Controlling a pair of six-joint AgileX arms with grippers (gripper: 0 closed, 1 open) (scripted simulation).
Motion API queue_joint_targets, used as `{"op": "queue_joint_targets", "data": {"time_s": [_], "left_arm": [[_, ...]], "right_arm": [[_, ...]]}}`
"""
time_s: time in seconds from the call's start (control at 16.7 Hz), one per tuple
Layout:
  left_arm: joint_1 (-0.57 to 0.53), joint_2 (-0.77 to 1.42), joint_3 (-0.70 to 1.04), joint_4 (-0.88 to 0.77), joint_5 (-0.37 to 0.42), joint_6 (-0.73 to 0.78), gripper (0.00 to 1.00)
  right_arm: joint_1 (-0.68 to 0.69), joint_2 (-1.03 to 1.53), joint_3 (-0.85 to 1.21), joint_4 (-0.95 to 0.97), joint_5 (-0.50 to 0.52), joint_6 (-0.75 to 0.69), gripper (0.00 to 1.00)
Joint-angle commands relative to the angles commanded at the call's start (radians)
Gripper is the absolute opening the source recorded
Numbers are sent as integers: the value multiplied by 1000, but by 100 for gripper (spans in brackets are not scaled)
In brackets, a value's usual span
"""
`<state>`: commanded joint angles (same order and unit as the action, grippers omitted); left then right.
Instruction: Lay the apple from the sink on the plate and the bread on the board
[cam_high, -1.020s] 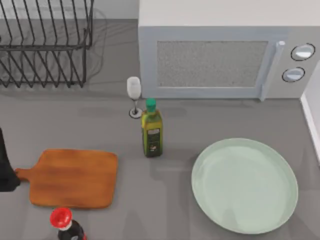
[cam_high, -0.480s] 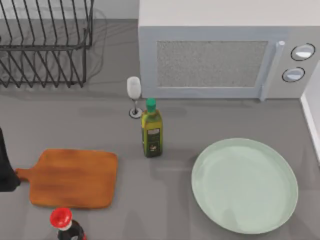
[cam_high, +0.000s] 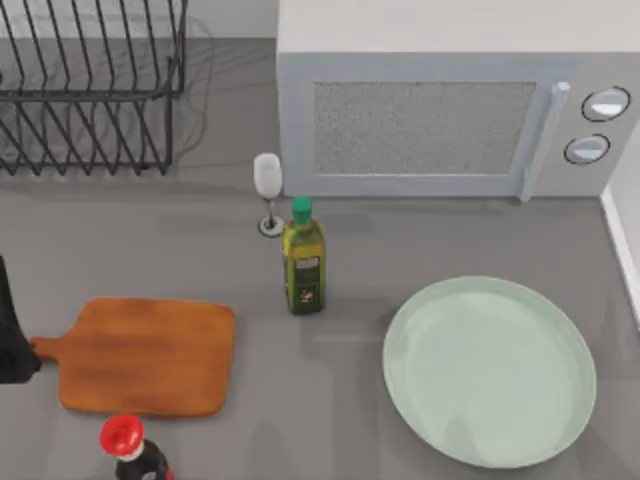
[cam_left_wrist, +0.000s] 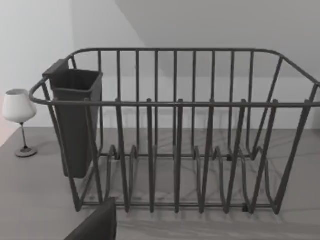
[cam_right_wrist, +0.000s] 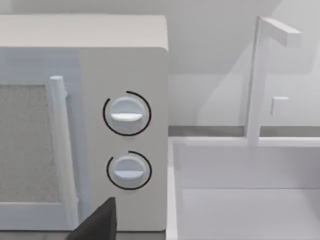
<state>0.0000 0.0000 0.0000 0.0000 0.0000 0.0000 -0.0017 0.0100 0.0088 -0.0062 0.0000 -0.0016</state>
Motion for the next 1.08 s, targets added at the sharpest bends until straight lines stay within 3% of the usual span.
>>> {"op": "queue_joint_targets", "data": {"time_s": [0.36,1.08], "left_arm": [[0,0,0,0,0,0,100],[0,0,0,0,0,0,100]], "right_arm": [[-44,278,227,-157,0,-41,100],[-200,1438,1043,-719,1,-188,100]]}}
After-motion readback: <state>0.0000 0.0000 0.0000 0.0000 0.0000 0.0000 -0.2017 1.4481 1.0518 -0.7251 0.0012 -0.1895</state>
